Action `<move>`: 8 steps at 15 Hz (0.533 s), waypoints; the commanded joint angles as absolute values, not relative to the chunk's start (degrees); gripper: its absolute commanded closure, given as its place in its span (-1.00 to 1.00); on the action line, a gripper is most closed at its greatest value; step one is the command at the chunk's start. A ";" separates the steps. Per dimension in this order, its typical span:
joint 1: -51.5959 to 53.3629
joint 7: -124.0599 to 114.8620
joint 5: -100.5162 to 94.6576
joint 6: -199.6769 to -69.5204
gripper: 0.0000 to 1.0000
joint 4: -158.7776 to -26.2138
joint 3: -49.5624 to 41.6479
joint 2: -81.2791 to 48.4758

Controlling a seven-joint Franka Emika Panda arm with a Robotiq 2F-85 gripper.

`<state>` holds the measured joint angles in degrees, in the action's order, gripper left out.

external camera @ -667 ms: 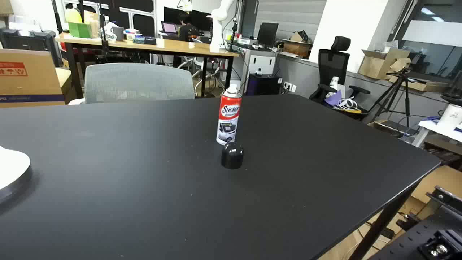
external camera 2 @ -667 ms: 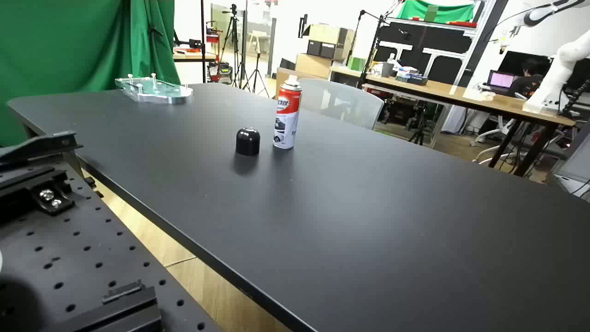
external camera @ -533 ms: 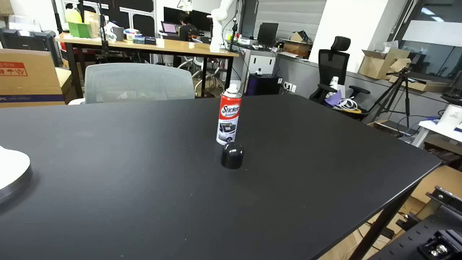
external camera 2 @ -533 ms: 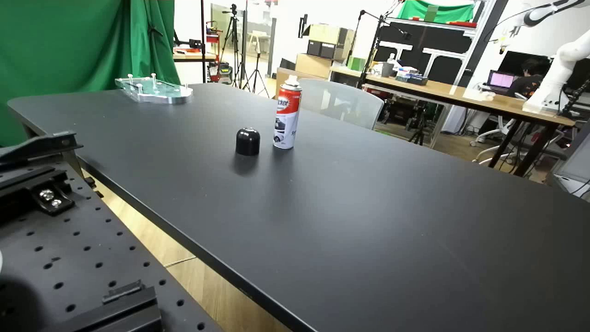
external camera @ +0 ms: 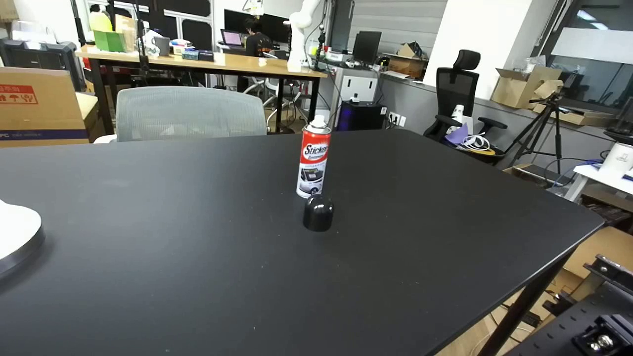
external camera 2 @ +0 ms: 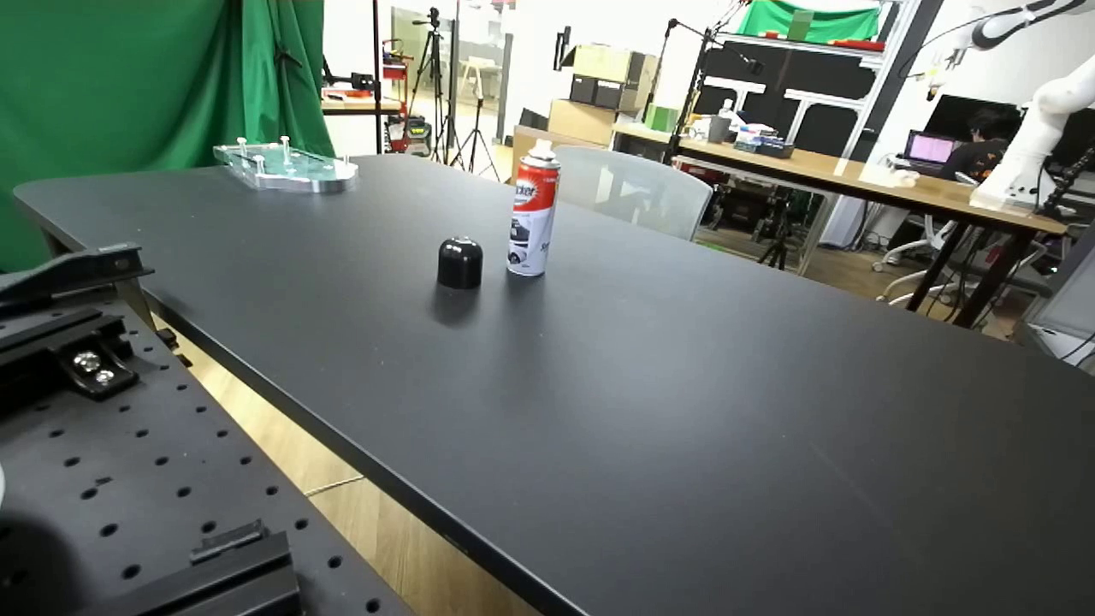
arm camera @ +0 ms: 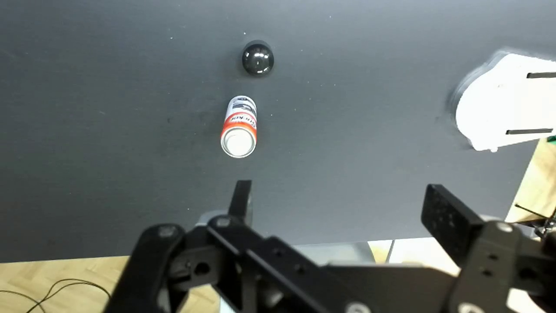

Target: Pick up the lid and close the bottle

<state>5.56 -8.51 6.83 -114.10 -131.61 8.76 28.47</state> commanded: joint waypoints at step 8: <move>5.35 -9.22 3.49 -120.35 -1.00 -137.69 9.97 26.48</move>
<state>5.56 -8.44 5.69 -116.25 -134.13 9.09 27.60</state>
